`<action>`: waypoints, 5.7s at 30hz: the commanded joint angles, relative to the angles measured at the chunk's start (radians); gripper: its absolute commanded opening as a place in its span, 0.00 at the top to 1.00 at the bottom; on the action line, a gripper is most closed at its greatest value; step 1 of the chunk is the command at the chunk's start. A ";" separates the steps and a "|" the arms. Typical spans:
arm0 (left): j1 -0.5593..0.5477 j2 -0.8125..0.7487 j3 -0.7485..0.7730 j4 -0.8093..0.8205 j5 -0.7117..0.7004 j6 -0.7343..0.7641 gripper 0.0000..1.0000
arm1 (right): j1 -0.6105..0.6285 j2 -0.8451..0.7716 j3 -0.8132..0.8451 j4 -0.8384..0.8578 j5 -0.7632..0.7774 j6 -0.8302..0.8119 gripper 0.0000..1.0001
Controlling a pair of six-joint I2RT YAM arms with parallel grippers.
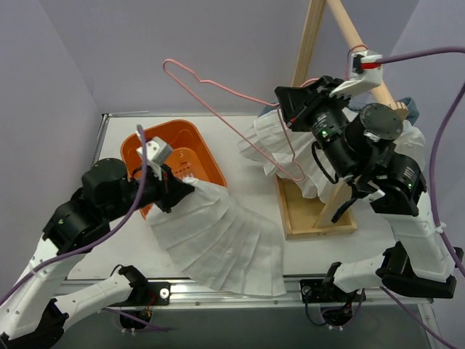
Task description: Remove the skirt from the hanger
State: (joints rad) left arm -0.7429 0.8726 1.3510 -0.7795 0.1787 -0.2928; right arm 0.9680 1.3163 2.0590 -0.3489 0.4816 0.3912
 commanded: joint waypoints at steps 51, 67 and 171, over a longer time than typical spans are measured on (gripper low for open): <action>0.714 0.479 0.269 0.452 0.430 -0.078 0.98 | -0.009 -0.173 -0.316 0.025 0.130 -0.063 1.00; 0.714 0.256 0.277 0.243 0.123 0.064 0.98 | -0.011 -0.184 -0.349 0.027 0.115 -0.041 1.00; 0.172 0.123 0.135 0.203 0.565 0.230 0.98 | -0.038 -0.336 -0.135 -0.119 -0.574 0.047 1.00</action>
State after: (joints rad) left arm -0.5724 0.9867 1.4170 -0.7124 0.7235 0.0124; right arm 0.9348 1.0027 1.8923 -0.6472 -0.0078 0.4305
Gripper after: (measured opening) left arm 0.061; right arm 0.003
